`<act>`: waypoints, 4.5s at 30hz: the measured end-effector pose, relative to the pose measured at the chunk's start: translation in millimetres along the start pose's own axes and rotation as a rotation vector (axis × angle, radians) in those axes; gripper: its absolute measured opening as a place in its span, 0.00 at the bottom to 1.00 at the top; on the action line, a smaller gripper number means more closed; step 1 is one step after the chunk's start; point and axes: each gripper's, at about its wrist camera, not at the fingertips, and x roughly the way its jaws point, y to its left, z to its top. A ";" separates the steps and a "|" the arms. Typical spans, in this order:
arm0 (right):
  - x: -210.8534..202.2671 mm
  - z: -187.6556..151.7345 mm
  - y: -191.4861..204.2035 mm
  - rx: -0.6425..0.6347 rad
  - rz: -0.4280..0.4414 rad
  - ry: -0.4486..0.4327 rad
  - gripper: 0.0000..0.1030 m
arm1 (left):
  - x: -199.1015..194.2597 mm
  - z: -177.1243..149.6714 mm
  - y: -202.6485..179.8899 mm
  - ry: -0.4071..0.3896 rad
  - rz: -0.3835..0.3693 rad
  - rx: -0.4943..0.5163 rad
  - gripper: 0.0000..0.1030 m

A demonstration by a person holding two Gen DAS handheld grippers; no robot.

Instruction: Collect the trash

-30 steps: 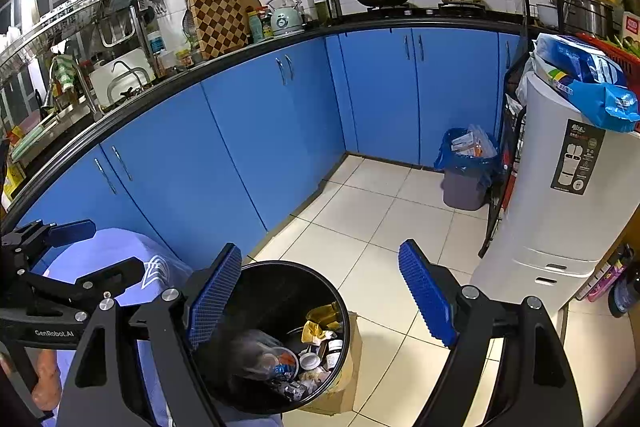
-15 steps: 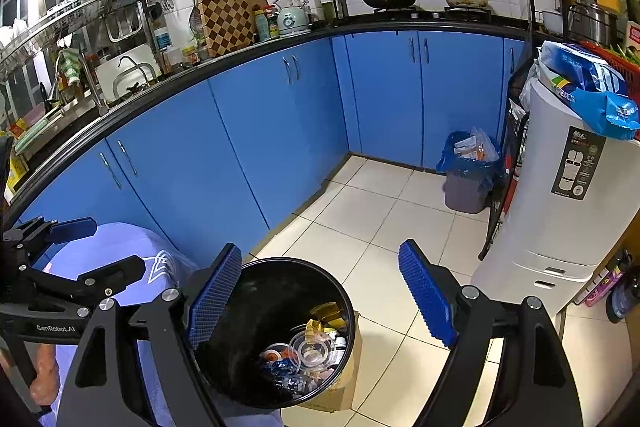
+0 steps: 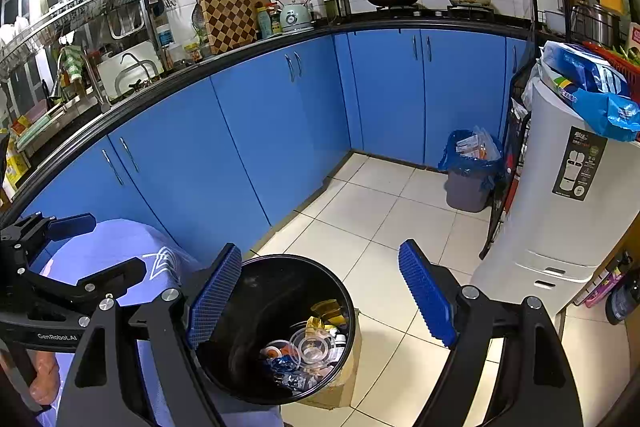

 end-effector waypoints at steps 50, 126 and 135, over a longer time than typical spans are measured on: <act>-4.6 6.5 2.9 -0.010 0.000 -0.001 0.77 | -5.2 -0.1 -0.3 -0.009 0.002 0.011 0.96; -6.7 9.2 3.2 -0.018 0.005 -0.008 0.77 | -6.8 -4.9 -9.1 -0.030 0.015 0.029 0.96; -6.8 9.6 3.4 -0.017 0.005 -0.006 0.77 | -3.9 -4.2 -8.5 0.013 -0.010 0.017 0.96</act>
